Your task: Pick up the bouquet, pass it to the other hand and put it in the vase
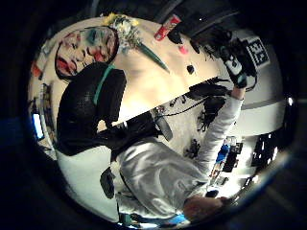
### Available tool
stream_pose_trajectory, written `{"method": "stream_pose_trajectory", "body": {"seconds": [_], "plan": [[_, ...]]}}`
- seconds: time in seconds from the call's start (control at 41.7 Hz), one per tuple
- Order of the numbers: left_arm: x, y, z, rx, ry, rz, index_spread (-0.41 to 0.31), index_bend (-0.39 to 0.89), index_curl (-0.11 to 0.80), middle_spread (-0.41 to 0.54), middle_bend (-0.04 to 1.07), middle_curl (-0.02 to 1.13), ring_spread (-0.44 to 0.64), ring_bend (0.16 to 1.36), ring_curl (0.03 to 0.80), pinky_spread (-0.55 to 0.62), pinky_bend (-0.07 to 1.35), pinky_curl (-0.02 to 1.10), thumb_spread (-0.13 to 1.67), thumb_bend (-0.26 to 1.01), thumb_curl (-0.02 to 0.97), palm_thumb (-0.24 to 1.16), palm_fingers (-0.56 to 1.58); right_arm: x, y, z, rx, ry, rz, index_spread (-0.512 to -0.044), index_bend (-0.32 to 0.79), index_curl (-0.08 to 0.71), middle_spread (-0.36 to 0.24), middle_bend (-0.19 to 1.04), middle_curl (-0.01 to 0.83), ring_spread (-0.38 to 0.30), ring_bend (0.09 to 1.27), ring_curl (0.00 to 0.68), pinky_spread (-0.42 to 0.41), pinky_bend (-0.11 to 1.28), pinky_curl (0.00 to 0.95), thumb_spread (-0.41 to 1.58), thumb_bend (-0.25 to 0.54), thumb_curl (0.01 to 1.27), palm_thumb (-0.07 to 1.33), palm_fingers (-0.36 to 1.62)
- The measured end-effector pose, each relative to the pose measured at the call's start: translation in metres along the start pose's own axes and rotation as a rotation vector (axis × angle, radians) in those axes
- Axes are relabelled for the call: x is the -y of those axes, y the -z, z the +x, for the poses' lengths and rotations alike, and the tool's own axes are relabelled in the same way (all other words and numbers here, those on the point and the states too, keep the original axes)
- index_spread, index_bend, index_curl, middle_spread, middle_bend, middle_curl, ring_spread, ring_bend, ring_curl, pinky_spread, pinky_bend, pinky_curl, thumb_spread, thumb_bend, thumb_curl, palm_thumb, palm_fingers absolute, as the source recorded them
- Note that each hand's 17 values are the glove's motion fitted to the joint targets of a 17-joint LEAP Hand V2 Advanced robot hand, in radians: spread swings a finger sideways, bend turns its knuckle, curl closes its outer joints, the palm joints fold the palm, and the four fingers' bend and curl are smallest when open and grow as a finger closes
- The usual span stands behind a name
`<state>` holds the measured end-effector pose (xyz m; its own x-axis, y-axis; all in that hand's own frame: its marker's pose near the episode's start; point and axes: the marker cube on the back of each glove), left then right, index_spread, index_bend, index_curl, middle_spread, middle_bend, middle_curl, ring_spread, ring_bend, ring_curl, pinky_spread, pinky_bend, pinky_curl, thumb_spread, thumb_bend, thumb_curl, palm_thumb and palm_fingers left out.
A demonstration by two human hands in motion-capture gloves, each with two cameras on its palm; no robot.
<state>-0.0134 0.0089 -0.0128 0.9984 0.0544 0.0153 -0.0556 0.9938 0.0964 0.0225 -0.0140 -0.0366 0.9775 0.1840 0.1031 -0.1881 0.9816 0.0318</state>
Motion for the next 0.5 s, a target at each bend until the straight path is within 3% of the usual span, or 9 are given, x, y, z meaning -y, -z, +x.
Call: {"method": "stream_pose_trajectory", "body": {"seconds": [0.144, 0.24, 0.503], "plan": [[-0.001, -0.003, 0.005, -0.004, -0.031, 0.012, -0.022, 0.27, 0.341, 0.219, 0.17, 0.21, 0.39, 0.43, 0.199, 0.41, 0.2, 0.24, 1.26, 0.09, 0.213, 0.32, 0.33, 0.033, 0.0, 0.013, 0.061, -0.117, -0.007, -0.359, 0.06, 0.075, 0.007, 0.22, 0.264, 0.046, 0.62, 0.273, 0.213, 0.7, 0.335, 1.15, 0.002, 0.18, 0.26, 0.29], [0.001, -0.005, 0.008, 0.004, -0.046, 0.011, -0.022, 0.26, 0.354, 0.215, 0.17, 0.22, 0.39, 0.43, 0.205, 0.41, 0.2, 0.25, 1.27, 0.07, 0.224, 0.32, 0.33, 0.055, -0.012, 0.021, 0.08, -0.167, -0.024, -0.329, 0.06, 0.073, 0.031, 0.23, 0.28, 0.056, 0.66, 0.291, 0.22, 0.72, 0.346, 1.13, -0.015, 0.2, 0.27, 0.32], [-0.001, -0.006, 0.02, -0.001, -0.079, 0.018, -0.012, 0.22, 0.374, 0.22, 0.16, 0.23, 0.39, 0.43, 0.221, 0.41, 0.2, 0.27, 1.28, 0.03, 0.248, 0.34, 0.31, 0.124, -0.103, 0.046, 0.114, -0.264, -0.102, -0.254, 0.06, 0.078, 0.052, 0.28, 0.323, 0.047, 0.69, 0.315, 0.23, 0.72, 0.355, 1.09, 0.001, 0.25, 0.36, 0.36]]}}
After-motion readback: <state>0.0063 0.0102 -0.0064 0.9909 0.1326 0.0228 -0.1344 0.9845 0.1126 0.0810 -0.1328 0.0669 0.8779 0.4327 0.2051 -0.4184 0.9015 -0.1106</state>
